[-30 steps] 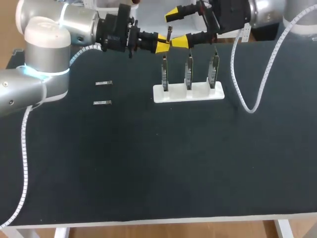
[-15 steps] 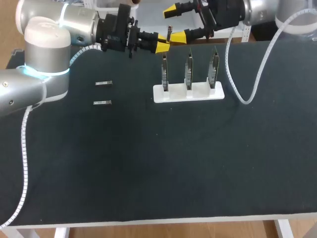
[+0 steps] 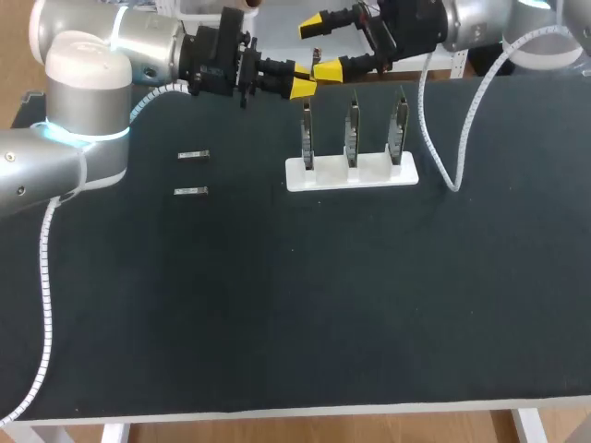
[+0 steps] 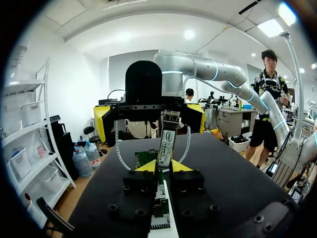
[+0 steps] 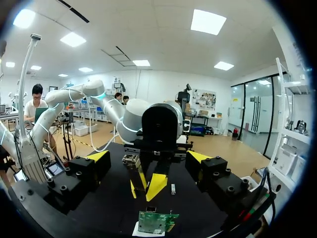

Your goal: Pick up the optical module with the left hand, and insert it into the network port with the right hand.

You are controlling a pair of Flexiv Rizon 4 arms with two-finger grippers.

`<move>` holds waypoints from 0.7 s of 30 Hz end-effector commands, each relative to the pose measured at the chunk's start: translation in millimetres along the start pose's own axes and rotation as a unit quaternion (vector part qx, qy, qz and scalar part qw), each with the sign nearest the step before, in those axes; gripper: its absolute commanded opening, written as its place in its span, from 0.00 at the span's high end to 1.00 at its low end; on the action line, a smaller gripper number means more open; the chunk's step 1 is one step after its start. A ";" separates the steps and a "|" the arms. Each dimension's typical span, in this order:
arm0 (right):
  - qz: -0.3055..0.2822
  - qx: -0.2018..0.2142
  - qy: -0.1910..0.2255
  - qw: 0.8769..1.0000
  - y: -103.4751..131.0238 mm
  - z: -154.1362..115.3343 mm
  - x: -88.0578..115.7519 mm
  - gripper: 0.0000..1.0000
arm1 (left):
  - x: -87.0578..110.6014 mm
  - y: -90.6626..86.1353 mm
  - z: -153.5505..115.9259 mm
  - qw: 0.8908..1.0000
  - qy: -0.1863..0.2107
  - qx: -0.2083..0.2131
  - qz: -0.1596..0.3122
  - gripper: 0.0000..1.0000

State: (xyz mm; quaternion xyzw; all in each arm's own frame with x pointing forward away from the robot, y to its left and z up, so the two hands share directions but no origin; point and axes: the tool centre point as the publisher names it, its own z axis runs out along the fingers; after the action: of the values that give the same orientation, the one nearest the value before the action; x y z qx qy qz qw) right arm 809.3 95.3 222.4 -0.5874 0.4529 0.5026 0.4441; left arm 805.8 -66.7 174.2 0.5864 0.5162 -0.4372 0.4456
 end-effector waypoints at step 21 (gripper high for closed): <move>0.011 0.000 -0.009 1.000 2.1 8.1 4.7 0.00 | -0.1 -4.1 0.0 1.000 0.000 -0.005 0.001 1.00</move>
State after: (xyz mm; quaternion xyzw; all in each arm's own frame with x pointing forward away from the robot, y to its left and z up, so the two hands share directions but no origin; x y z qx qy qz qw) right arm 808.7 102.5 216.6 -0.5784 0.4538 0.5147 0.4411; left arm 805.8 -66.7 174.2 0.5864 0.5162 -0.4372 0.4456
